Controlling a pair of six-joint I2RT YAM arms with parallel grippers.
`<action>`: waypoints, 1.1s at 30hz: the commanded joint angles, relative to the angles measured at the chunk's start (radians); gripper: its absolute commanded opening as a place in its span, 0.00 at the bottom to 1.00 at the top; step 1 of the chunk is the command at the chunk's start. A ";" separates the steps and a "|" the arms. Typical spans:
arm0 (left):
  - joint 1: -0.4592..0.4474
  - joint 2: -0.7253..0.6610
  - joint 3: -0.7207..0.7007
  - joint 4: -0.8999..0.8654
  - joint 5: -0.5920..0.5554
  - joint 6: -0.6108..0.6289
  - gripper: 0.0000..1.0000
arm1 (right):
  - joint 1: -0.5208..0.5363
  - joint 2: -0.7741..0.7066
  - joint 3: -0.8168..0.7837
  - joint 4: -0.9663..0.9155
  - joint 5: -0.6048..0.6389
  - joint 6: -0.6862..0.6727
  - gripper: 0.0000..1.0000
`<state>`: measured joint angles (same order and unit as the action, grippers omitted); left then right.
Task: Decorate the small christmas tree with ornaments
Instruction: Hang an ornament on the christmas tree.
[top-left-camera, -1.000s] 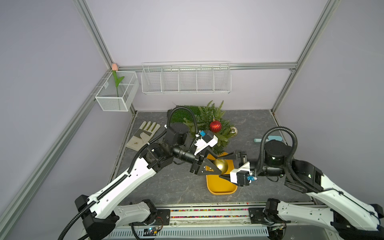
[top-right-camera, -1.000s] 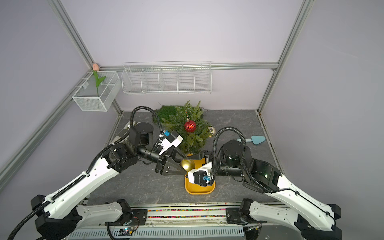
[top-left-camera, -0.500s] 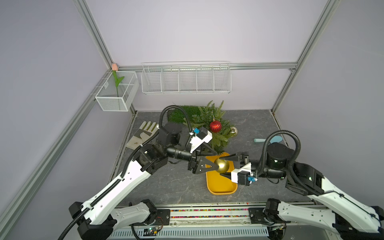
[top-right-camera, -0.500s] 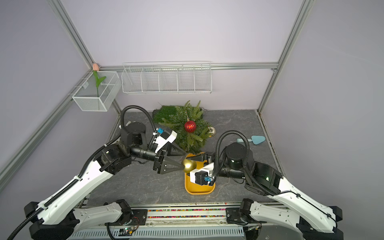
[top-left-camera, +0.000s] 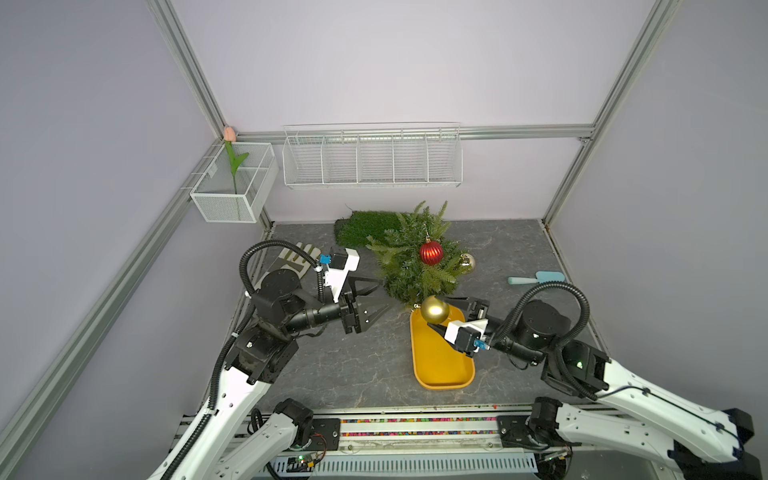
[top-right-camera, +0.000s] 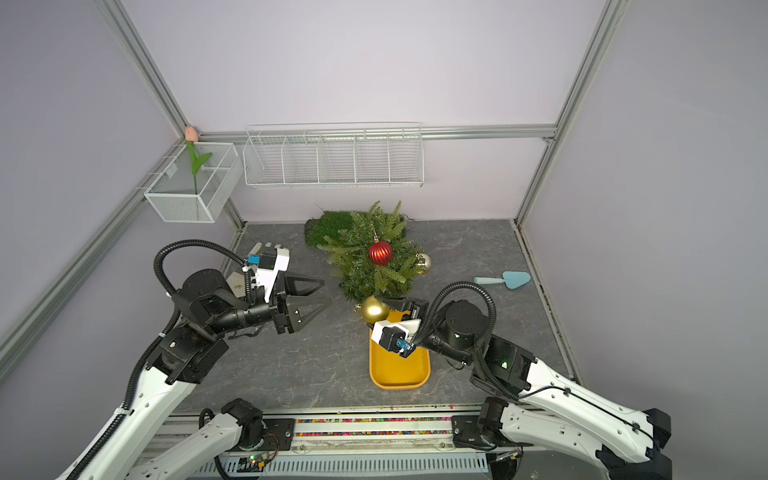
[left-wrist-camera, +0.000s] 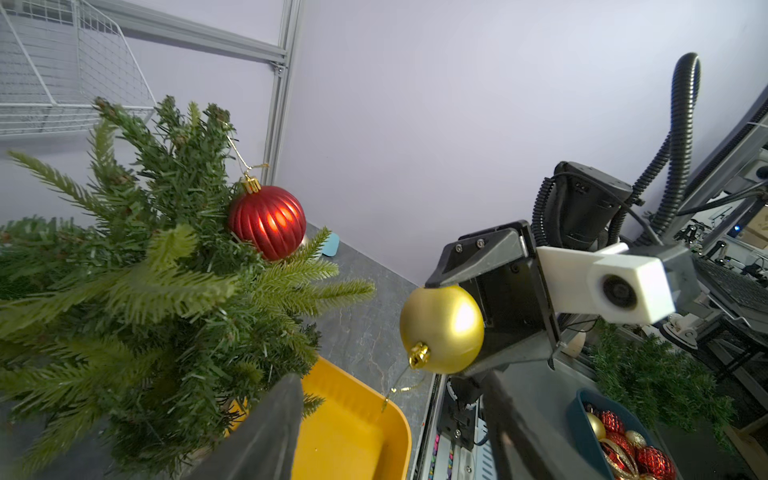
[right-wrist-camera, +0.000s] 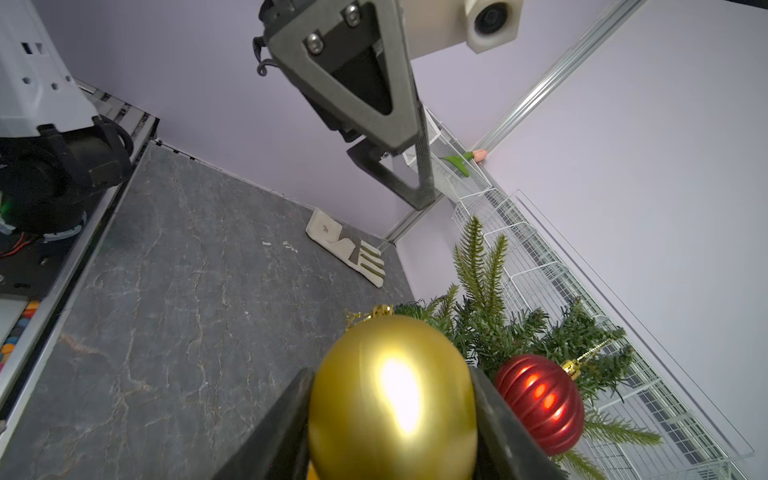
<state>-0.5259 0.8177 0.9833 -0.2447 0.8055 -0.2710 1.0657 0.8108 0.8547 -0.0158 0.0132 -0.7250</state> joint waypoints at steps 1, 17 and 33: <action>0.008 0.022 -0.020 0.037 0.080 -0.006 0.66 | 0.000 0.013 -0.016 0.153 0.039 0.022 0.48; 0.025 0.170 -0.015 0.273 0.304 -0.088 0.55 | 0.000 0.043 -0.001 0.224 0.033 0.006 0.48; 0.089 0.138 0.012 0.198 0.225 -0.030 0.50 | -0.009 0.096 0.060 0.225 0.041 -0.018 0.48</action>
<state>-0.4736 0.9966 0.9638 -0.0208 1.0977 -0.3183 1.0634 0.8978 0.8738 0.1711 0.0486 -0.7265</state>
